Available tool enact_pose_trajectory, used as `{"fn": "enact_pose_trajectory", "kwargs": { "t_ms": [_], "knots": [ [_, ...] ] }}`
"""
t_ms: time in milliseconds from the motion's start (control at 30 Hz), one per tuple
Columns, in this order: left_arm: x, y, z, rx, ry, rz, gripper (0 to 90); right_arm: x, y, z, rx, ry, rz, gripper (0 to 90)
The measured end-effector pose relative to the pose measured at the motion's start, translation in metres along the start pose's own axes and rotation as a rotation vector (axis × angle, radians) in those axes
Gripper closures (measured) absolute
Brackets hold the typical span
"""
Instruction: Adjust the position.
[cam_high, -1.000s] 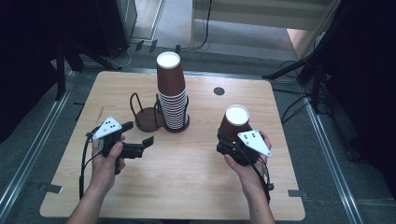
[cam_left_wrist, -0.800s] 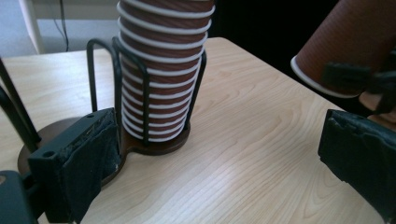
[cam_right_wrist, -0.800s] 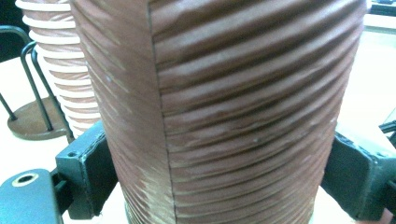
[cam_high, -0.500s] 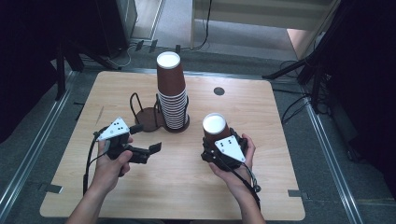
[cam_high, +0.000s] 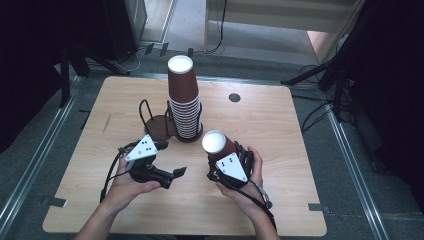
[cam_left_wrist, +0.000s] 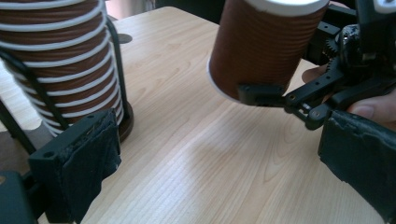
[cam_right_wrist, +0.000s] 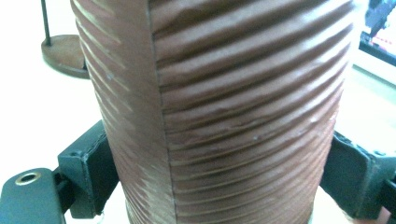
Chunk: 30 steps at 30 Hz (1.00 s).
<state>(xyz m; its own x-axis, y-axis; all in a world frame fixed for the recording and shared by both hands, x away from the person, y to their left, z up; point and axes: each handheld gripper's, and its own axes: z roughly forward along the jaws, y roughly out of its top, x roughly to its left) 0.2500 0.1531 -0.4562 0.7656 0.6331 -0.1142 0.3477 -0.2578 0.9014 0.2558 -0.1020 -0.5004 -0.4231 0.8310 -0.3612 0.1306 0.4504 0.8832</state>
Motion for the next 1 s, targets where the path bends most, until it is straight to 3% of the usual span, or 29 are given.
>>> {"fn": "enact_pose_trajectory", "kwargs": {
  "t_ms": [267, 333, 433, 600, 1000],
  "knots": [
    [-0.004, 0.0, 0.002, 0.01, -0.026, 0.017, 0.0, 0.014, -0.004, 0.0, -0.034, 0.039, -0.092, 10.5],
    [-0.007, 0.0, 0.005, 0.03, -0.036, 0.033, 0.0, 0.021, -0.005, 0.001, -0.038, 0.045, -0.135, 10.5],
    [-0.01, -0.001, 0.007, 0.051, -0.042, 0.06, 0.7, 0.024, -0.006, 0.0, -0.044, 0.056, -0.15, 10.5],
    [-0.018, -0.002, 0.01, 0.082, -0.062, 0.103, 0.7, 0.032, -0.007, -0.001, -0.063, 0.068, -0.215, 10.5],
    [-0.023, -0.003, 0.012, 0.099, -0.062, 0.159, 3.4, 0.046, -0.009, -0.005, -0.103, 0.143, -0.285, 10.5]
  ]
}}
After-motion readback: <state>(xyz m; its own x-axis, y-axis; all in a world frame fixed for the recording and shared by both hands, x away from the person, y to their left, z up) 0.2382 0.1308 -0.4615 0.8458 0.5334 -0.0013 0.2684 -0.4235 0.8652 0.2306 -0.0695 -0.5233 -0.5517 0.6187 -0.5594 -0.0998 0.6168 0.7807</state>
